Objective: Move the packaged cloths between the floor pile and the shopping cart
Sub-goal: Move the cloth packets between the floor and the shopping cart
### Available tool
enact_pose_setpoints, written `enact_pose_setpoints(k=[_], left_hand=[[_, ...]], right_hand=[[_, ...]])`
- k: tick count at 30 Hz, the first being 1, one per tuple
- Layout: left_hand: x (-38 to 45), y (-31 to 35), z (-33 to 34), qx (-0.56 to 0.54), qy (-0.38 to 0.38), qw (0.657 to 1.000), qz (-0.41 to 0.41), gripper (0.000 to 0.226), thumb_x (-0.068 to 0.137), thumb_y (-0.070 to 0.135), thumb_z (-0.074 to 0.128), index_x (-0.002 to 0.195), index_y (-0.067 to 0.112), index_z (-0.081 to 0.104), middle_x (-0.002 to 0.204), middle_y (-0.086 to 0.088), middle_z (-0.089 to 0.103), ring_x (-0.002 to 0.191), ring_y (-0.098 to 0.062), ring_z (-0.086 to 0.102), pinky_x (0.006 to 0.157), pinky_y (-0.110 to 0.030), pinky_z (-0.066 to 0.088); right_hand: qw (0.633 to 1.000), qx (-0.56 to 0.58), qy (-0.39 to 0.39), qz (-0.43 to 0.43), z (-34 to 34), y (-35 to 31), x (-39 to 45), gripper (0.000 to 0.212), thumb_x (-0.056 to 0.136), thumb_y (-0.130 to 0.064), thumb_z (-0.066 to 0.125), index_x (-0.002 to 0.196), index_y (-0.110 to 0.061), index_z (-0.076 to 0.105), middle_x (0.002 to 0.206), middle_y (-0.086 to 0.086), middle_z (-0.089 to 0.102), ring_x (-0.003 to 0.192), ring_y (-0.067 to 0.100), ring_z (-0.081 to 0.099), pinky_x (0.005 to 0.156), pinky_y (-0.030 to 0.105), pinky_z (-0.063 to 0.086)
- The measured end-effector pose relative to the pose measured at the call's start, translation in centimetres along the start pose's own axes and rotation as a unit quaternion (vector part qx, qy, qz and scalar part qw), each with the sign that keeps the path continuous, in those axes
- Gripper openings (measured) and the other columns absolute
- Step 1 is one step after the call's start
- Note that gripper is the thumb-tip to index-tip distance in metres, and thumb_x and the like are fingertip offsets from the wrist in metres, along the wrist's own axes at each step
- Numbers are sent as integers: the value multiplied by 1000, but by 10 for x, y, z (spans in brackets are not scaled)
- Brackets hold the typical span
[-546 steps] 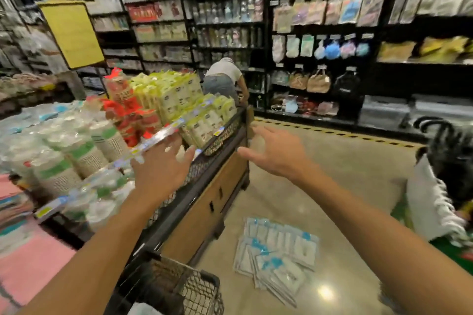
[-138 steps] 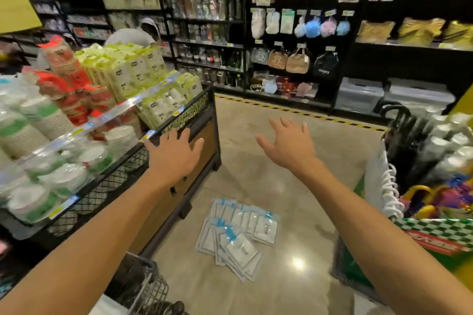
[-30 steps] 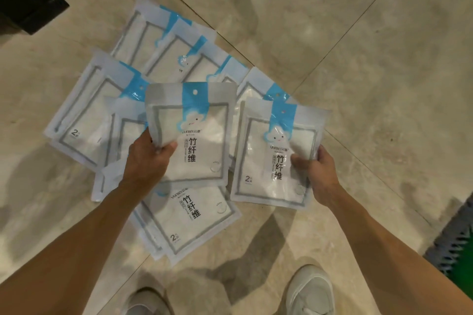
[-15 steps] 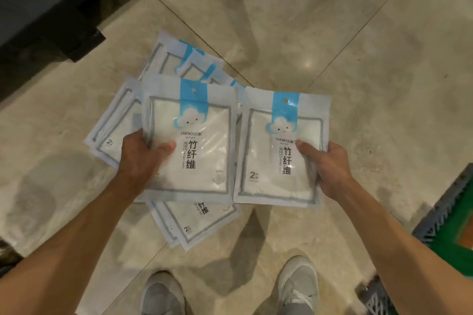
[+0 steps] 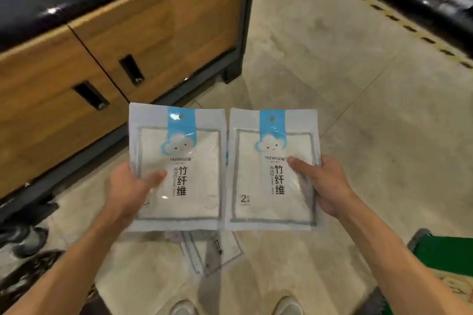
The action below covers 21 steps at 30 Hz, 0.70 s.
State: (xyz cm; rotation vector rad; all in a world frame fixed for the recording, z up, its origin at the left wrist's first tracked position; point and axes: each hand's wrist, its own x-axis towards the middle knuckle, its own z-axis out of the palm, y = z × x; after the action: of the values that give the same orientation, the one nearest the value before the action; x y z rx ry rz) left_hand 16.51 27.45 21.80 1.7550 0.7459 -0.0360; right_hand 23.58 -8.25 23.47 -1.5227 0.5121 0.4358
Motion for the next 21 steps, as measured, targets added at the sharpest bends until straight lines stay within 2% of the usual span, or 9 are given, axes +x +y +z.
enact_pose_setpoints(k=[1, 3, 5, 8, 11, 14, 16, 18, 21], left_hand=[[-9, 25, -13, -5, 0, 1000, 14, 26, 80, 3, 81, 102, 15, 71, 93, -3, 77, 81, -21, 74, 72, -40, 62], [-32, 78, -41, -16, 5, 999, 45, 32, 82, -2, 78, 109, 12, 67, 95, 1, 75, 79, -12, 73, 65, -27, 59], [-55, 134, -73, -26, 24, 997, 75, 35, 82, -4, 77, 111, 11, 65, 95, 3, 74, 75, -6, 71, 59, -16, 56], [-87, 202, -131, -48, 54, 993, 94, 37, 81, -4, 77, 114, 11, 66, 99, 0, 75, 82, -10, 73, 68, -29, 60], [-123, 263, -190, -62, 80, 989, 104, 38, 83, 0, 77, 118, 10, 65, 103, -6, 76, 90, -24, 75, 77, -43, 59], [-169, 318, -242, -74, 109, 983, 128, 40, 80, 6, 82, 116, 6, 64, 98, -6, 75, 87, -24, 74, 81, -47, 60], [-202, 346, -276, -79, 123, 979, 141, 43, 71, 16, 87, 109, 12, 68, 94, -1, 78, 84, -20, 75, 81, -45, 60], [-237, 366, -308, -81, 148, 974, 151, 33, 74, 10, 84, 101, 21, 70, 88, 7, 79, 81, -14, 76, 79, -41, 59], [-291, 386, -352, -93, 193, 963, 166, 31, 81, -3, 76, 106, 15, 70, 88, 7, 79, 83, -15, 76, 77, -40, 62]], right_hand=[[1000, 5, -7, -9, 7, -26, -13, 54, 60, -24, 90, 105, 1, 75, 98, 15, 80, 91, 33, 78, 83, 42, 62], [999, 10, -16, -33, 19, -77, -41, 37, 74, -13, 87, 105, 1, 75, 97, 15, 80, 93, 35, 77, 83, 42, 62], [999, 11, -19, -50, 32, -129, -72, 27, 83, -8, 83, 106, 2, 73, 92, 13, 80, 85, 32, 79, 73, 38, 63], [996, 8, -46, -72, 53, -204, -124, 19, 87, -4, 79, 104, 1, 71, 76, 7, 79, 60, 17, 75, 49, 24, 55], [992, -12, -75, -99, 77, -268, -176, 18, 86, -6, 80, 102, -4, 74, 84, 8, 81, 70, 20, 78, 57, 29, 59], [985, -25, -108, -131, 103, -325, -232, 12, 86, -8, 80, 97, -8, 74, 81, 6, 80, 67, 21, 76, 55, 27, 58], [979, -25, -132, -152, 120, -360, -273, 5, 88, -6, 78, 89, -8, 74, 72, 3, 78, 60, 17, 74, 50, 24, 54], [973, -21, -157, -170, 136, -388, -313, 6, 88, -4, 78, 88, -8, 73, 71, 2, 78, 59, 15, 74, 49, 24, 55], [962, -12, -197, -189, 155, -417, -366, 14, 86, -4, 79, 99, -6, 74, 87, 9, 81, 78, 25, 79, 62, 34, 63]])
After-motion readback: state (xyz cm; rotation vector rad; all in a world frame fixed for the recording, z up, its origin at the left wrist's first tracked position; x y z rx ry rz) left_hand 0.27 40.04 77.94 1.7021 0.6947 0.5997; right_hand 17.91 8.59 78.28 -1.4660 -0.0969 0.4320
